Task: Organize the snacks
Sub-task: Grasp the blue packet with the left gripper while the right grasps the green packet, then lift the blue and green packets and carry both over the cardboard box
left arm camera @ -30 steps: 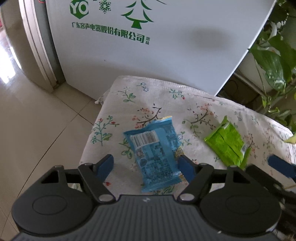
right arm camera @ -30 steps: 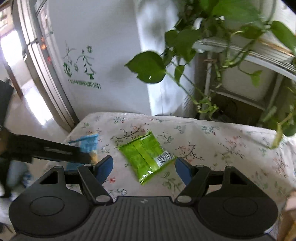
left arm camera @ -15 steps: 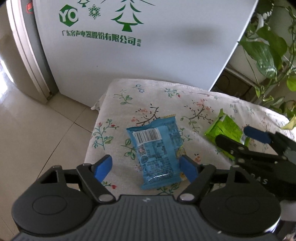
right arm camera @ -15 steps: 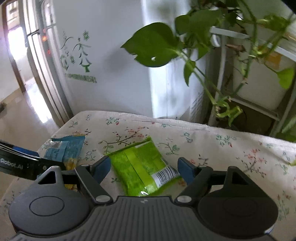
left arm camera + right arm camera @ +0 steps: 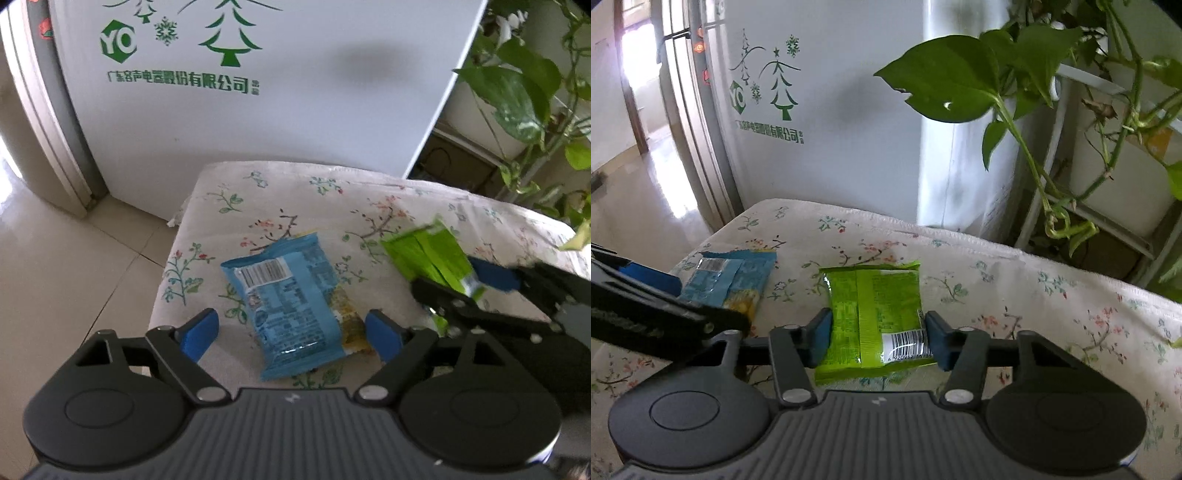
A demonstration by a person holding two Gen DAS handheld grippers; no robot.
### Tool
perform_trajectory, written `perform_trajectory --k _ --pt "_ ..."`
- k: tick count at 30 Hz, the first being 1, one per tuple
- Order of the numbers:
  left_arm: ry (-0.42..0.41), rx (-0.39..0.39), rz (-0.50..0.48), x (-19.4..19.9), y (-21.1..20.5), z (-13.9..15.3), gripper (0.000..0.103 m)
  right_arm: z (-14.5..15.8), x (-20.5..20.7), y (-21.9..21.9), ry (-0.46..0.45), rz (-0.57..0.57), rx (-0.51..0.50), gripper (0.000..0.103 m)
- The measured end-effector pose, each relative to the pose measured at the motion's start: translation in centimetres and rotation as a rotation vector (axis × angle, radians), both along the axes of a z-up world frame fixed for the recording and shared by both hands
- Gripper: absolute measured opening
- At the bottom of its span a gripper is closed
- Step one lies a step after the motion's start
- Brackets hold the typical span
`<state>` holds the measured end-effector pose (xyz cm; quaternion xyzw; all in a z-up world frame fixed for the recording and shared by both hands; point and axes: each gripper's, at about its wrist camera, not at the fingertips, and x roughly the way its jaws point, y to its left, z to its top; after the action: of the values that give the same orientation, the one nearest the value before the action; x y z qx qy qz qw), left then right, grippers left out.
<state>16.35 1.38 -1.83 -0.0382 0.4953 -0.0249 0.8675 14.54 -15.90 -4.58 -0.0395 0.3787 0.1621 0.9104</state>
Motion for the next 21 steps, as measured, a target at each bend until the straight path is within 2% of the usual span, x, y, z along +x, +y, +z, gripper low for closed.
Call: perform_trajectory --k 4,9,13,16,21 --pt "-0.015 0.08 -0.008 -0.1 -1.0 -0.1 0.07 0.6 -0.5 -0.3 0.043 -0.048 -0.004 0.06" --pt "-0.012 0.028 0.004 -0.6 -0.9 0.3 0.07 1.4 -1.5 -1.4 0.106 -0.182 -0.018 0.06" --pt "0.006 -0.042 0.028 -1.5 -0.5 1.2 0.07 2.4 -2.7 -2.9 0.145 -0.261 0.033 0.06" --pt "-0.014 -0.036 0.018 -2.5 -0.9 2.2 0.07 3.5 -3.9 -3.2 0.149 -0.284 0.059 0.06" --pt "-0.03 -0.045 0.006 -4.5 -1.7 3.7 0.07 5.0 -6.4 -3.2 0.14 -0.284 0.041 0.06"
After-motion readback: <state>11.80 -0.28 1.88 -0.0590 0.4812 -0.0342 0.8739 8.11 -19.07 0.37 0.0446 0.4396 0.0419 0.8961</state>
